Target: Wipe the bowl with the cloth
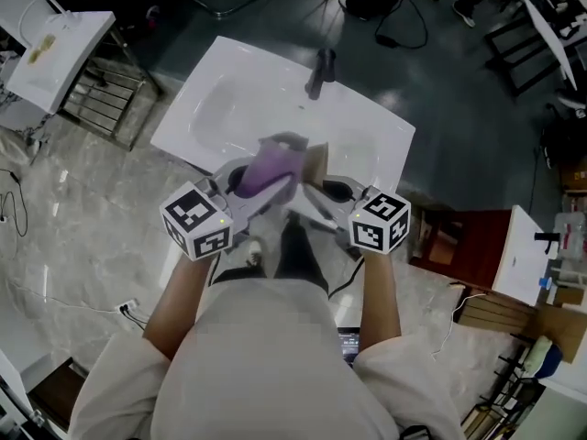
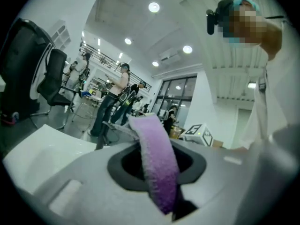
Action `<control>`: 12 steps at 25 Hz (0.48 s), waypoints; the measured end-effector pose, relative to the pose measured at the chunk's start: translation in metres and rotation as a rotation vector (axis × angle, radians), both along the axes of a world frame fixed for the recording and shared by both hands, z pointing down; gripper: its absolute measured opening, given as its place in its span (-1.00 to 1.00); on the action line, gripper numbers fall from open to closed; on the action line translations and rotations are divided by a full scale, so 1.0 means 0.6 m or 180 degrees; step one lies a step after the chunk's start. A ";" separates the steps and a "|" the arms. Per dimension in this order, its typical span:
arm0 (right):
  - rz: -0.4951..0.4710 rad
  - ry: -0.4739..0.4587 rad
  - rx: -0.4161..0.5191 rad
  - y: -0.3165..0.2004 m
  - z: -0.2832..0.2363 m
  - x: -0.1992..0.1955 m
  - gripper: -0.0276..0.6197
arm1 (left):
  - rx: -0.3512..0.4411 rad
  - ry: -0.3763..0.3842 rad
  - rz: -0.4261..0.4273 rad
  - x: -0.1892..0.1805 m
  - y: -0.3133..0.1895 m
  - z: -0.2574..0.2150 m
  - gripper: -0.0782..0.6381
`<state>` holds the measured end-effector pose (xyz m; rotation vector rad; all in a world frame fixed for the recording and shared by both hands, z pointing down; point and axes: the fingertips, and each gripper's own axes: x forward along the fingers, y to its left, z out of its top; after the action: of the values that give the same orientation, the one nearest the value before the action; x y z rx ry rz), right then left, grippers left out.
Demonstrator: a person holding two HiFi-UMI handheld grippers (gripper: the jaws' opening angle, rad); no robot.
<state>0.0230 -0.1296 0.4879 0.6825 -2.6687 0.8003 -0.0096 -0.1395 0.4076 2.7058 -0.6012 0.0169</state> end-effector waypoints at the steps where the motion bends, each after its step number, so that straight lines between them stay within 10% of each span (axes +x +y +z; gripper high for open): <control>1: 0.0021 -0.0037 0.0003 0.010 -0.009 0.004 -0.88 | 0.0040 -0.0006 0.0109 0.012 0.010 -0.008 -0.52; 8: -0.0132 -0.0142 0.0127 0.073 -0.071 0.030 -0.87 | 0.0623 -0.0263 0.1109 0.106 0.073 -0.057 -0.52; 12: -0.0216 -0.0276 0.0173 0.109 -0.098 0.029 -0.85 | 0.0708 -0.0306 0.1250 0.114 0.084 -0.072 -0.51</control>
<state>0.0405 -0.0639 0.4293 0.5788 -2.7846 0.7586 0.0590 -0.0891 0.3646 3.0101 -0.0916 0.1930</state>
